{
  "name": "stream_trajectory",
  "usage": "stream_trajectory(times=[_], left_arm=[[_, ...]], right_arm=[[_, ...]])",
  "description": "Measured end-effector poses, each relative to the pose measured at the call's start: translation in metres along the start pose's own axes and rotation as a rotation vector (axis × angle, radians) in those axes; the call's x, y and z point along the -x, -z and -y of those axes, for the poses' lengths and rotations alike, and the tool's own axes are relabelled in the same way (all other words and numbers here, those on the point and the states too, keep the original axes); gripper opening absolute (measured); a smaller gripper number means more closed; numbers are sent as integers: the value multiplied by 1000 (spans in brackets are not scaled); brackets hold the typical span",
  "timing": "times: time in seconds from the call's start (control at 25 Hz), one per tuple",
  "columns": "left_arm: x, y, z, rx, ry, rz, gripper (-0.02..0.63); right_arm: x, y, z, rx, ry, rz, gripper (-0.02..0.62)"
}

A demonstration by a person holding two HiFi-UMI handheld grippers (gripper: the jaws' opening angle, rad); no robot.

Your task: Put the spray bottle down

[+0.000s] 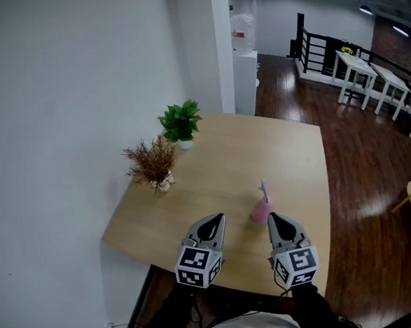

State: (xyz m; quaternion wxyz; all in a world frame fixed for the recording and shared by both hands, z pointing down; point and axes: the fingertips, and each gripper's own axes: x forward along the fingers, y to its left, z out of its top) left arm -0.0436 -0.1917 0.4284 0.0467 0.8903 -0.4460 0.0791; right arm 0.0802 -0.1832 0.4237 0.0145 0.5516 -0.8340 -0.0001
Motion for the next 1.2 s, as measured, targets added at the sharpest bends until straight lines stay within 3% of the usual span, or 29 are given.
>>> stream_trajectory(times=[1.2], left_arm=[[1, -1, 7, -6, 5, -5, 5]], right_arm=[[-1, 5, -3, -14, -22, -29, 5]])
